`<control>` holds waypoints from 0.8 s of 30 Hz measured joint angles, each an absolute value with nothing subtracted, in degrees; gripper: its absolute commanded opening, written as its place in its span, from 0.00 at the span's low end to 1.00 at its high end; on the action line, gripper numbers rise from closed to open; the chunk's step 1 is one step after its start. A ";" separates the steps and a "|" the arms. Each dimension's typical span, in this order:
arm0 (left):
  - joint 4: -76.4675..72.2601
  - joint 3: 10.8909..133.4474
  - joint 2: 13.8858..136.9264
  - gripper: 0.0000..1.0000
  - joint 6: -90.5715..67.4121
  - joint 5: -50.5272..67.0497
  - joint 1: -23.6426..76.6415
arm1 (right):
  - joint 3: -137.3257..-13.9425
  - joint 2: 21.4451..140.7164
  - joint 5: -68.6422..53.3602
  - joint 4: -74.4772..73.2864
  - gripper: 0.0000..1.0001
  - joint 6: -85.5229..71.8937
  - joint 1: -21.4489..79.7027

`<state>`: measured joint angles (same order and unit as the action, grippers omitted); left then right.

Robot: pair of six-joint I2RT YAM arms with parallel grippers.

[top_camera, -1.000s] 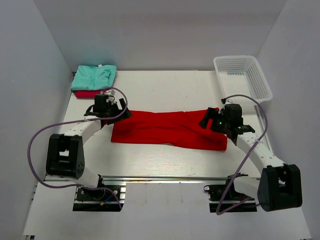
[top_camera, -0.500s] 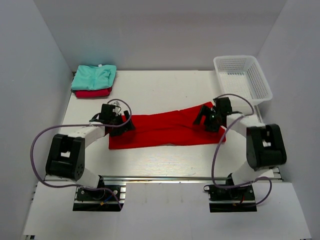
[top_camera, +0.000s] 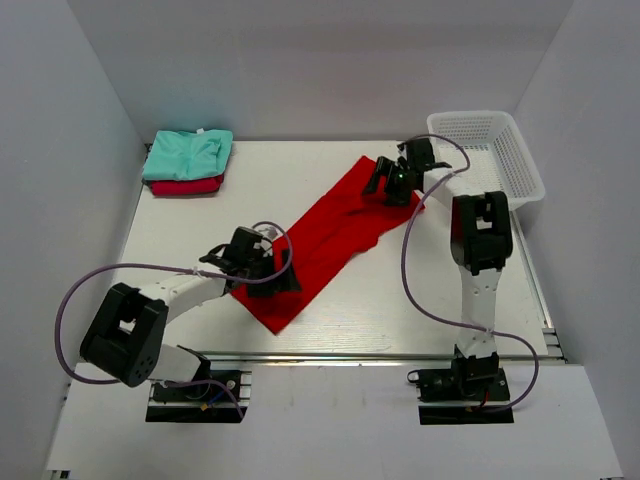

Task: Fold and stack the t-shirts
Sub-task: Rotate the tshirt 90 degrees

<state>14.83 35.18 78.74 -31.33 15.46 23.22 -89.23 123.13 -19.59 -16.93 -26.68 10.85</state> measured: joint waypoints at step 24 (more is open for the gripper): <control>27.64 51.53 85.41 1.00 -22.63 26.72 51.35 | -122.91 130.72 -10.28 -32.14 0.90 -3.84 17.39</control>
<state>27.64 51.53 85.41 -22.63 26.72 51.35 -122.91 130.72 -10.28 -32.14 -3.84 17.39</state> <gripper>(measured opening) 0.995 0.904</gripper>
